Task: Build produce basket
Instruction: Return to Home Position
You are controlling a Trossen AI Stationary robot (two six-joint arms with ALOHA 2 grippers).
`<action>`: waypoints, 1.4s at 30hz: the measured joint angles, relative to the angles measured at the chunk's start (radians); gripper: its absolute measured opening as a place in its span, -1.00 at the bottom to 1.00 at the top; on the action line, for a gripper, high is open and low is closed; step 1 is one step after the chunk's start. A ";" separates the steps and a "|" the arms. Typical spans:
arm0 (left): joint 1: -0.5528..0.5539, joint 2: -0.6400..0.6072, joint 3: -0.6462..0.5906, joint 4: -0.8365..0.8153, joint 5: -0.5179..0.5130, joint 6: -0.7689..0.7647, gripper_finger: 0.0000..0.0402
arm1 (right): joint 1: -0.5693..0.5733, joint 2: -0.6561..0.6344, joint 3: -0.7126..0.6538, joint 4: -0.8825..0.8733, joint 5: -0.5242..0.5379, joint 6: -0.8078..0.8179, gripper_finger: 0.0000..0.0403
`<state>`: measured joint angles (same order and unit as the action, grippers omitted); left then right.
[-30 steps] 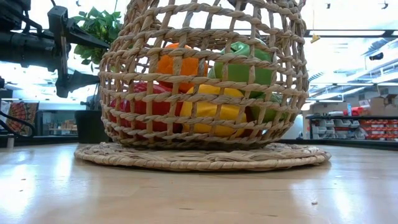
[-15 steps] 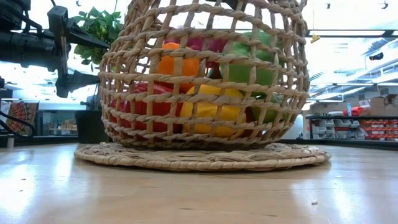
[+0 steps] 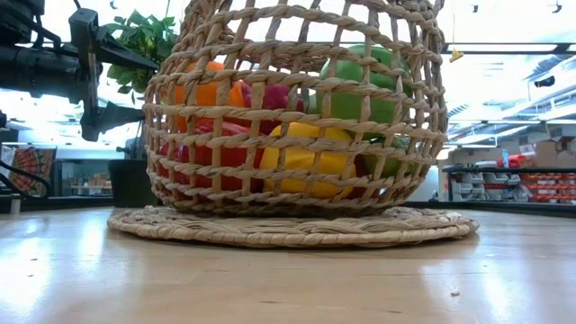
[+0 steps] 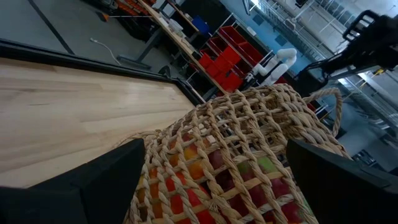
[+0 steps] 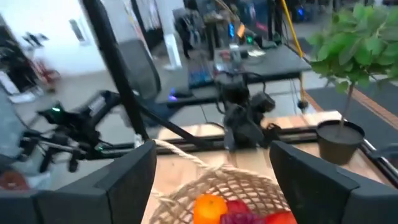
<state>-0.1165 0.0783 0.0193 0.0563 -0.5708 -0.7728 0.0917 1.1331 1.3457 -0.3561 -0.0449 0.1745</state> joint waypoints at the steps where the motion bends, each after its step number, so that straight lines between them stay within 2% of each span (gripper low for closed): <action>1: 0.000 0.000 0.000 0.000 0.000 0.000 0.98 | 0.000 -0.036 -0.034 0.021 -0.010 0.001 0.56; 5: 0.000 0.000 0.000 0.000 0.000 0.000 0.98 | -0.012 -0.180 -0.186 0.131 -0.040 0.055 0.50; 12: 0.000 0.000 0.000 0.000 0.000 0.000 0.98 | 0.014 -0.424 -0.479 0.387 0.011 0.131 0.36; 20: 0.000 0.000 0.000 0.000 0.000 0.000 0.98 | 0.020 -0.672 -0.771 0.503 0.077 0.189 0.21; 25: 0.000 0.000 0.000 0.000 0.000 0.000 0.98 | 0.010 -0.813 -0.899 0.505 0.081 0.211 0.11; 36: 0.000 0.000 0.000 0.000 0.000 0.000 0.98 | 0.002 -1.122 -1.073 0.490 0.054 0.193 -0.31; 42: 0.000 0.000 0.000 0.004 0.001 0.001 0.98 | 0.003 -1.125 -1.194 0.617 0.048 0.235 -0.53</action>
<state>-0.1165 0.0784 0.0189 0.0608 -0.5701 -0.7723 0.0946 0.0086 0.1515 0.2606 0.0030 0.4094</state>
